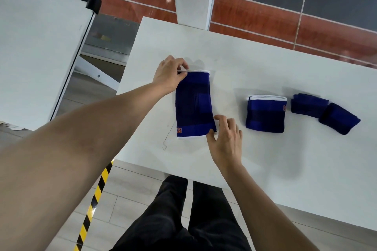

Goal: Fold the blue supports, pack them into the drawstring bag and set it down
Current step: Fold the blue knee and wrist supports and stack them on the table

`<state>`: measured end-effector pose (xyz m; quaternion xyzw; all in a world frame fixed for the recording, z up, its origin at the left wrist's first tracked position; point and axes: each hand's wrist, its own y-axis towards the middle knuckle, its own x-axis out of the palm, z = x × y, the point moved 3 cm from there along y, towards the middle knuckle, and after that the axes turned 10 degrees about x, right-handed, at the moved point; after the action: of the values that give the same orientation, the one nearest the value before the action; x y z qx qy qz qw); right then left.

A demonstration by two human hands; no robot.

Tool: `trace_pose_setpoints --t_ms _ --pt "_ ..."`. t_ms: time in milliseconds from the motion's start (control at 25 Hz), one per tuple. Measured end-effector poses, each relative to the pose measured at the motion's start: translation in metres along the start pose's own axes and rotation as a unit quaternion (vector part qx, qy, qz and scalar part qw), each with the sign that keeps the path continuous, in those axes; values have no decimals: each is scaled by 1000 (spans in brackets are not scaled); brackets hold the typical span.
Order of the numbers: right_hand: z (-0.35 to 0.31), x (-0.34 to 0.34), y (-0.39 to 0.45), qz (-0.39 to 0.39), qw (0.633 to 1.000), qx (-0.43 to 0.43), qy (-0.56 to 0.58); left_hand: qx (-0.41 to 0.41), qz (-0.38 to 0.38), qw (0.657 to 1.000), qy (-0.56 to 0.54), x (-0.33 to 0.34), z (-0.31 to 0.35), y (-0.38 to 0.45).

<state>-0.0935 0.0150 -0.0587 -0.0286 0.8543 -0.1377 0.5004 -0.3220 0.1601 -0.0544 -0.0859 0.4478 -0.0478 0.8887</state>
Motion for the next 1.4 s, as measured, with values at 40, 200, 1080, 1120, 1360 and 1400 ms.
trace_pose_setpoints --t_ms 40,200,1080,1120,1360,1400 --pt "1 2 0 -5 1000 -1 7 -3 -6 1000 -14 1 0 -2" --pt "2 8 1 -34 998 -25 39 -4 54 998 -24 10 7 -45" --pt "15 12 -53 -180 976 1 123 169 -15 982 81 58 5 -202" --pt "17 12 -55 -173 978 -9 114 163 -15 984 65 57 5 -204" --pt "20 13 -54 -63 993 -29 92 169 -48 984 28 52 11 -220" --pt "21 13 -54 -49 994 -26 94 165 -60 984 11 52 11 -224"
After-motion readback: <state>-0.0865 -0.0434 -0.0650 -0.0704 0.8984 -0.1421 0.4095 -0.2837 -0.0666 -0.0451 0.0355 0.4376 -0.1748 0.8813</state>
